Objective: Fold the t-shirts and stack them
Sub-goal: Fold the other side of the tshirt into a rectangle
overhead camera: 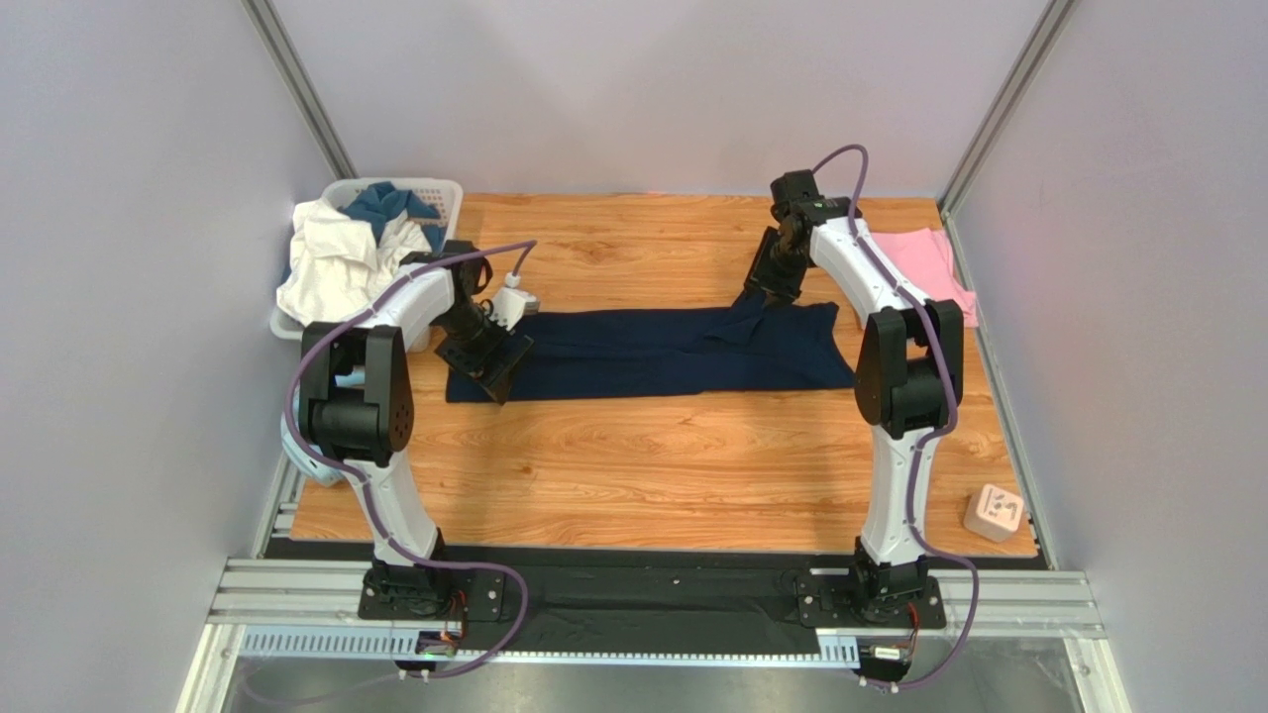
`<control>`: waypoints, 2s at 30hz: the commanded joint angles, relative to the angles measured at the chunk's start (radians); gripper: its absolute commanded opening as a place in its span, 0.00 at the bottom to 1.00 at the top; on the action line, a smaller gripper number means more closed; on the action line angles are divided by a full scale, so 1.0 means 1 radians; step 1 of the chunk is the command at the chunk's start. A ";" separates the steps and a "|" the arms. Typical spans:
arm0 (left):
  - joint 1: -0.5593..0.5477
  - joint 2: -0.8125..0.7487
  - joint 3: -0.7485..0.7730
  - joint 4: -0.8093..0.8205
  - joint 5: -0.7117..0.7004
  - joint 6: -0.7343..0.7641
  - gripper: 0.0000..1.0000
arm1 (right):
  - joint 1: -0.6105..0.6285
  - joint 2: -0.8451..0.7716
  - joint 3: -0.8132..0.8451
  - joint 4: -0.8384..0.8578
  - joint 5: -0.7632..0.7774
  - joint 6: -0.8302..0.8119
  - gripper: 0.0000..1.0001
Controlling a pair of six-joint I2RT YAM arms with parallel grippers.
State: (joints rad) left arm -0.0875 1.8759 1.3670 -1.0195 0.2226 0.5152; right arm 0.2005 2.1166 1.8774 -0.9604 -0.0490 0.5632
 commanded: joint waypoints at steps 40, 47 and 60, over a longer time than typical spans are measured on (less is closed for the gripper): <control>-0.003 0.011 0.046 -0.008 0.009 0.008 0.99 | 0.013 0.085 0.023 0.060 -0.143 0.043 0.00; -0.003 0.015 0.053 -0.013 0.014 0.006 0.99 | 0.013 0.149 0.205 0.069 -0.224 0.069 0.00; -0.003 0.002 0.030 -0.013 -0.003 0.023 0.99 | 0.007 0.388 0.416 0.104 -0.288 0.099 0.37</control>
State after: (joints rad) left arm -0.0875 1.8881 1.3834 -1.0248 0.2180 0.5186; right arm 0.2081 2.4783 2.2337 -0.8780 -0.3077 0.6544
